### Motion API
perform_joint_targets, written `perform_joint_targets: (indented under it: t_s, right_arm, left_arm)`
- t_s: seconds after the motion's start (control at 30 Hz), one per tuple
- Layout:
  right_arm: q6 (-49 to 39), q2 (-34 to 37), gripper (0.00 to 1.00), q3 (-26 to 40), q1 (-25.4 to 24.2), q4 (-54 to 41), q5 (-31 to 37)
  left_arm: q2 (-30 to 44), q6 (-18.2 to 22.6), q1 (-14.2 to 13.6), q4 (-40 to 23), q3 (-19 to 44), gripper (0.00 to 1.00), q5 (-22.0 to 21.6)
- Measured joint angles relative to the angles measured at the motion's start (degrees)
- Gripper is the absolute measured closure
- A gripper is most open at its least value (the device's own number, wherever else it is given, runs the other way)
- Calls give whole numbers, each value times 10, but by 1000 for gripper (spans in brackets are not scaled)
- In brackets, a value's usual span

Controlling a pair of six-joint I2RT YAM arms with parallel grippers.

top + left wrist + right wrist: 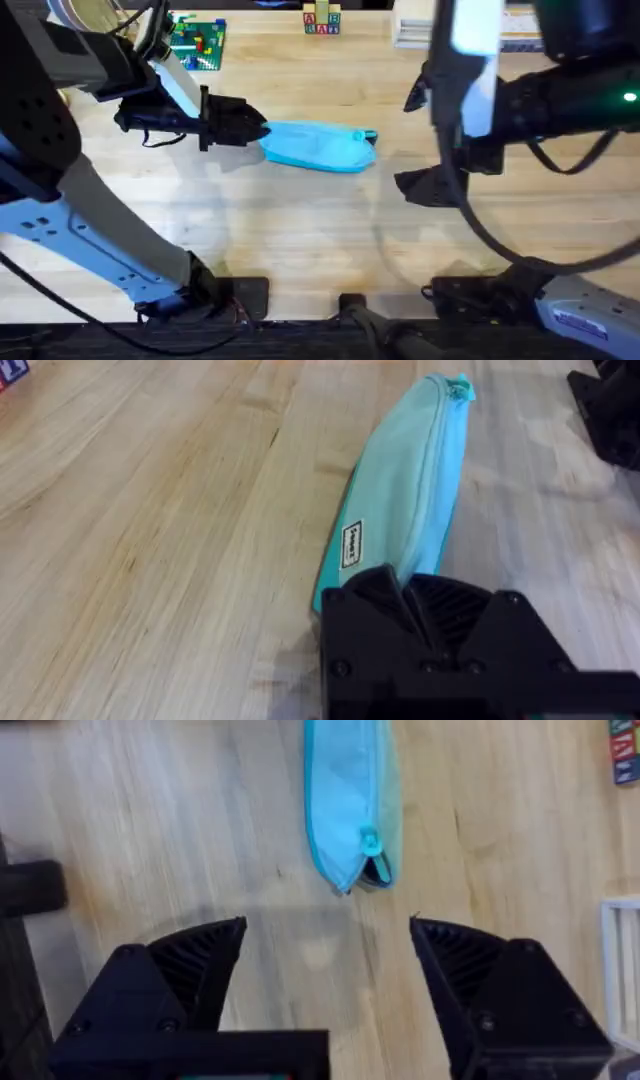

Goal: Unzip the bag, pick up the pens from the table one at a time and place them inside, then zip the bag closed.

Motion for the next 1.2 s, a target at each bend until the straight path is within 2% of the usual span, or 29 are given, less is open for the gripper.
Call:
perform_joint_targets:
  t_s: [0.47,0.93,1.2]
  right_arm:
    - [-14,76,6,0,7,51,-1]
    - [-14,137,6,0,7,80,-38]
    - [-14,146,6,0,7,82,-46]
  left_arm:
    - [0,0,0,0,0,959,0]
    - [0,0,0,0,0,959,0]
    - [0,0,0,0,0,959,0]
